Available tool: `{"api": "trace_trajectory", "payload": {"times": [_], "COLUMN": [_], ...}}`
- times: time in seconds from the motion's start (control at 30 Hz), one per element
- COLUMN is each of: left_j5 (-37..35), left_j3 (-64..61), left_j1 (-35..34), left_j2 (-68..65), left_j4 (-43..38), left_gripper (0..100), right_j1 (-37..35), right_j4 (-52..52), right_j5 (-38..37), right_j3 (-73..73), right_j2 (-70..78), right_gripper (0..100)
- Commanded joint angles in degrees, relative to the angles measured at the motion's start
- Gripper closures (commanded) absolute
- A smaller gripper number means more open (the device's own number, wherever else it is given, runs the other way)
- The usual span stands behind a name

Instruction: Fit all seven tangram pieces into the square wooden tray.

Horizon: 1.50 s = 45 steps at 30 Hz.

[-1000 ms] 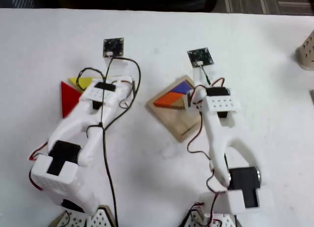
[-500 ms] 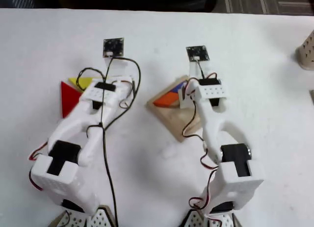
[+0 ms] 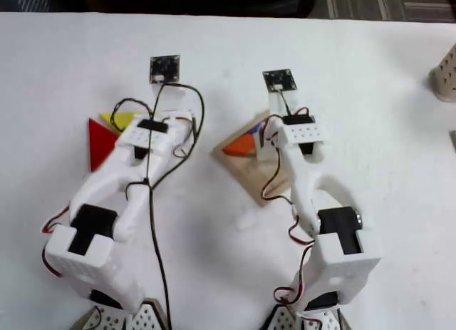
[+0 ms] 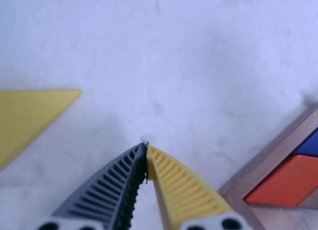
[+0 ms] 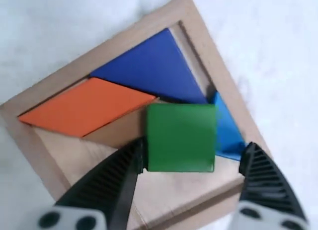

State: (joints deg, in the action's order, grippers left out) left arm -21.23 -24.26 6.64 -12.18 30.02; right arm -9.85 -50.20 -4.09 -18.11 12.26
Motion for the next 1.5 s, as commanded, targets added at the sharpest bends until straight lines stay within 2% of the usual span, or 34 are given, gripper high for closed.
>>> {"api": "trace_trajectory", "payload": {"times": [0.0, 0.13, 0.3, 0.37, 0.63, 0.97, 1.17, 1.3, 1.47], "left_j5": [-0.2, -0.2, -0.2, -0.2, -0.2, -0.2, -0.2, -0.2, -0.2], "left_j3": [3.1, 3.1, 3.1, 3.1, 3.1, 2.5, 2.4, 2.4, 2.5], "left_j1": [-0.7, -0.7, -0.7, -0.7, -0.7, -0.7, -0.7, -0.7, -0.7], "left_j2": [0.1, 0.1, 0.1, 0.1, 0.1, 0.1, 0.2, 0.2, 0.2], "left_j4": [-1.4, -1.4, -1.4, -1.4, -1.3, -1.5, -1.6, -1.7, -1.7], "left_gripper": [98, 98, 98, 98, 98, 98, 98, 98, 98], "right_j1": [2.0, 3.4, 6.0, 7.0, 9.1, 4.3, 7.2, 6.7, 1.6], "right_j4": [-3.5, -6.3, -1.5, 1.5, 5.1, 5.1, 5.1, 1.8, -2.7], "right_j5": [0.6, 0.6, 0.6, 0.6, 0.6, 0.6, 0.6, 0.6, 0.6], "right_j3": [1.8, 1.8, 1.8, 2.0, 2.2, 1.8, 2.2, 0.8, -4.2], "right_j2": [-6.9, -11.6, -9.8, -6.8, -0.4, 0.1, -0.7, -3.3, -9.2], "right_gripper": [71.1, 74.1, 92.0, 95.7, 96.0, 96.0, 96.0, 96.4, 96.4]}}
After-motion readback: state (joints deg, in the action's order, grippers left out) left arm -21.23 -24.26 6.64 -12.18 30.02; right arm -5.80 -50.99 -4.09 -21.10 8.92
